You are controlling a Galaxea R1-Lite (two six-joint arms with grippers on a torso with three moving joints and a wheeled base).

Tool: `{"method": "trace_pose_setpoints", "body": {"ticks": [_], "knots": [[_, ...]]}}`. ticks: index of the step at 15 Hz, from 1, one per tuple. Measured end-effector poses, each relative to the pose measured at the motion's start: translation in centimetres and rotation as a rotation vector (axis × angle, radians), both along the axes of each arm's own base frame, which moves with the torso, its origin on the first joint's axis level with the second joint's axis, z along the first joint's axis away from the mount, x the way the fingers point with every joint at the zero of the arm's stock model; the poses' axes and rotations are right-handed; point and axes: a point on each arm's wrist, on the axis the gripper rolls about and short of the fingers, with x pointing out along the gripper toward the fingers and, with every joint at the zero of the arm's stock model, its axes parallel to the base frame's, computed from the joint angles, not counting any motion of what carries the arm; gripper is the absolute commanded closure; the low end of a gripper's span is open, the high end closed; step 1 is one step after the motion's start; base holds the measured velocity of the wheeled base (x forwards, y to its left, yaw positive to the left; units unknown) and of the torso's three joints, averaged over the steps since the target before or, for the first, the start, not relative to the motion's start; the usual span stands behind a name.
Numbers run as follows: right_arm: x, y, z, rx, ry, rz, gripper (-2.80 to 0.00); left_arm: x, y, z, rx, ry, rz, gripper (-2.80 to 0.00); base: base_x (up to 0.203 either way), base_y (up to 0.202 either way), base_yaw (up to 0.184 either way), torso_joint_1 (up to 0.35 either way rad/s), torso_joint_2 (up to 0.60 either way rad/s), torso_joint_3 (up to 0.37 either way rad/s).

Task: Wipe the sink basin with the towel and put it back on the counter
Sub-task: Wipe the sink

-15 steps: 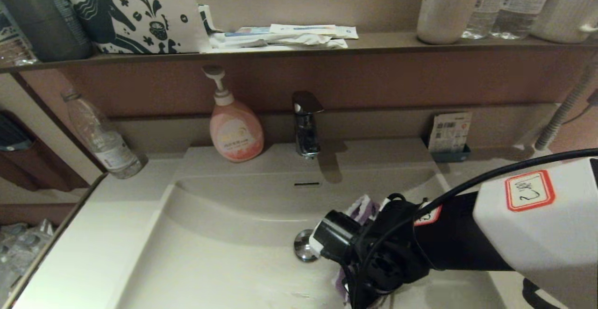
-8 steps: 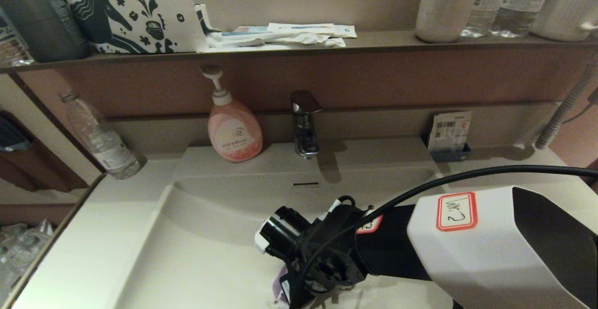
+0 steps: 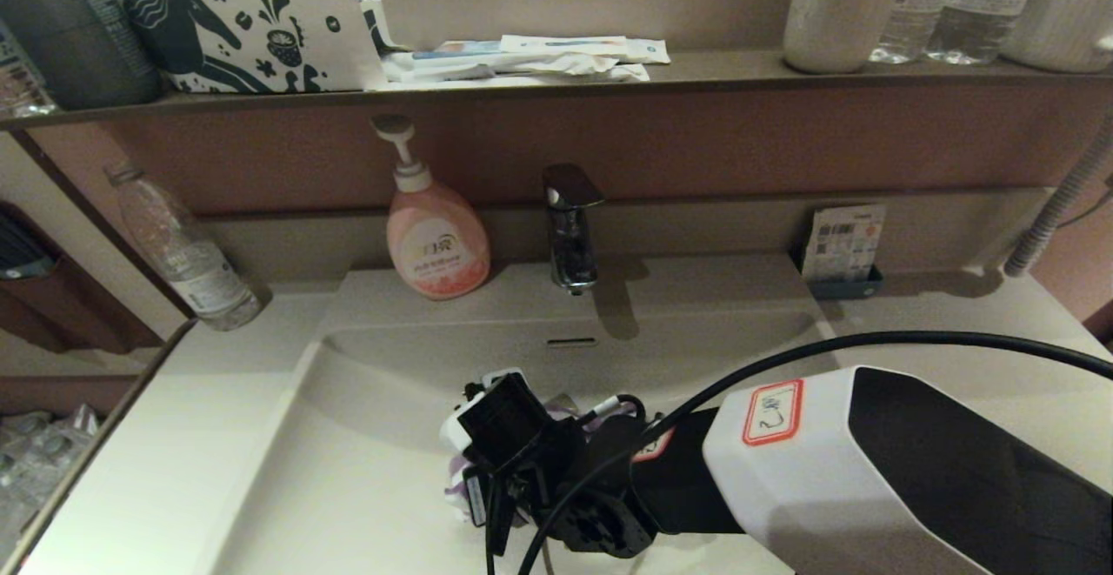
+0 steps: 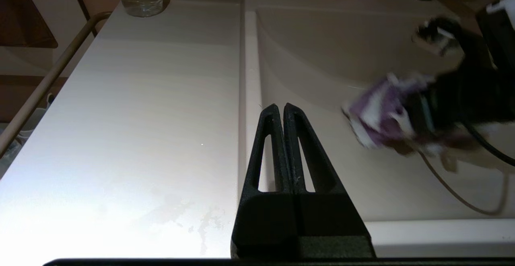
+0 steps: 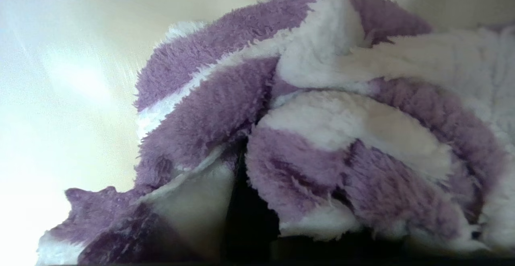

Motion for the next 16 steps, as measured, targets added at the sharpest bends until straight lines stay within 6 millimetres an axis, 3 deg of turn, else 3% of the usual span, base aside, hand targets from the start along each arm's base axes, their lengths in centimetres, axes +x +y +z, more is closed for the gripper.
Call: {"method": "trace_pose_setpoints", "body": {"ticks": [3,9,16], "knots": [[1.0,1.7,1.7,0.088,-0.228,0.064,0.0,0.0,0.0,0.0,0.0,0.0,0.0,0.0,0.0,0.0,0.0,0.0,0.0,0.0],[1.5,2.4,3.1,0.111,-0.303,0.069,0.0,0.0,0.0,0.0,0.0,0.0,0.0,0.0,0.0,0.0,0.0,0.0,0.0,0.0],[4.7,-1.1,2.4,0.027,-0.313,-0.051,0.0,0.0,0.0,0.0,0.0,0.0,0.0,0.0,0.0,0.0,0.0,0.0,0.0,0.0]]}}
